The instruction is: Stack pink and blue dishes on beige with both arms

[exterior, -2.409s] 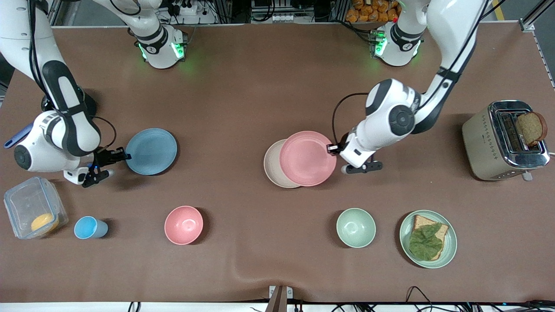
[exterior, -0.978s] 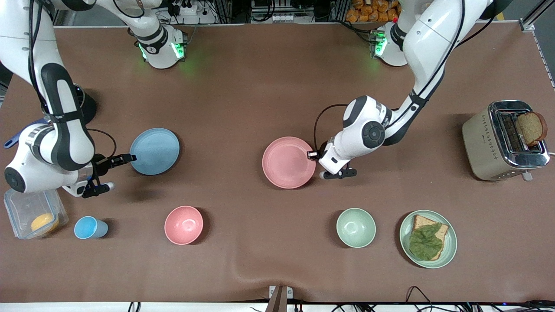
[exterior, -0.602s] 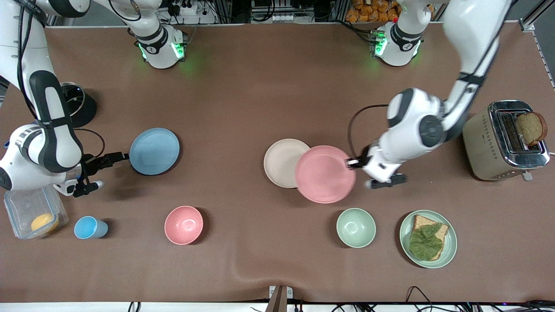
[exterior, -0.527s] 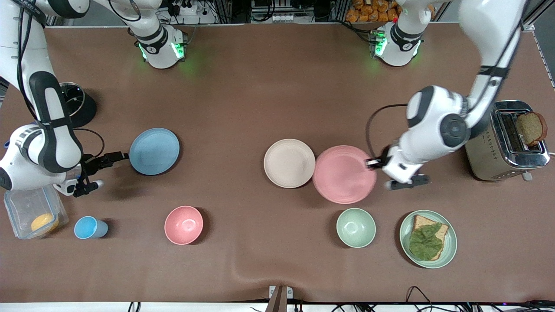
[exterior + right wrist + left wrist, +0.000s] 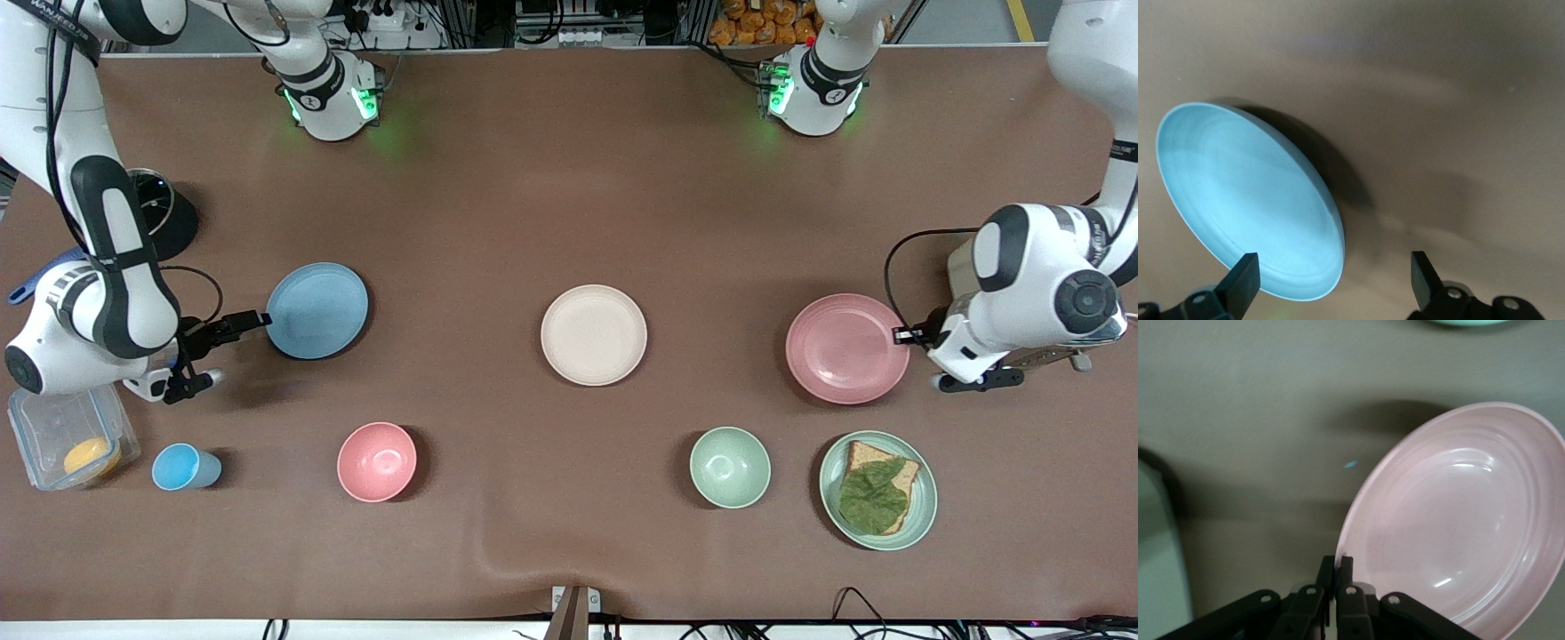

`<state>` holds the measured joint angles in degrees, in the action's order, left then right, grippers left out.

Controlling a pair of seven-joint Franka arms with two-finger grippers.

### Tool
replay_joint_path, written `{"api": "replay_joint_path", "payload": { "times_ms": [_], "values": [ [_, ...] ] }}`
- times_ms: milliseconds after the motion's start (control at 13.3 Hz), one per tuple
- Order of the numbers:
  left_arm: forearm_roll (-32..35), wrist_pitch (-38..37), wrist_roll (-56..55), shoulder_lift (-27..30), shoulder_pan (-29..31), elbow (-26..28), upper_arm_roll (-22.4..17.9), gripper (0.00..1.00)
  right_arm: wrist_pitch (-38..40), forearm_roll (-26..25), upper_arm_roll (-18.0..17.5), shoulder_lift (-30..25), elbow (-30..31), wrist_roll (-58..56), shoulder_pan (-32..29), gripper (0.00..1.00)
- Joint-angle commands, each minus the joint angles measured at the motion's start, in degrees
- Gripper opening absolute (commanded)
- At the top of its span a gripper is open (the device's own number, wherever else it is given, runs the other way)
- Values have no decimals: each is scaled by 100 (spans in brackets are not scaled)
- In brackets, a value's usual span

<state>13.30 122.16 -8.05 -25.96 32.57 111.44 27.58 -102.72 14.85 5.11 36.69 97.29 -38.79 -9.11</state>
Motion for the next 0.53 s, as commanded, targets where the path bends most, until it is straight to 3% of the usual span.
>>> {"api": "replay_joint_path", "payload": {
  "times_ms": [0, 75, 301, 452],
  "values": [
    [121, -25, 23, 125, 92, 62, 107, 83, 382, 18, -10, -66, -437, 56, 23, 100],
    [121, -43, 66, 239, 187, 19, 125, 100, 558, 9, 16, -57, -639, 125, 15, 100],
    [112, -322, 76, 976, 215, -367, 422, 100, 954, -430, -1, -110, -1149, 634, 128, 100],
    [138, -1197, 58, 1163, 189, -1225, 844, 100, 1357, -658, 8, -136, -1571, 933, 304, 100]
  ]
}}
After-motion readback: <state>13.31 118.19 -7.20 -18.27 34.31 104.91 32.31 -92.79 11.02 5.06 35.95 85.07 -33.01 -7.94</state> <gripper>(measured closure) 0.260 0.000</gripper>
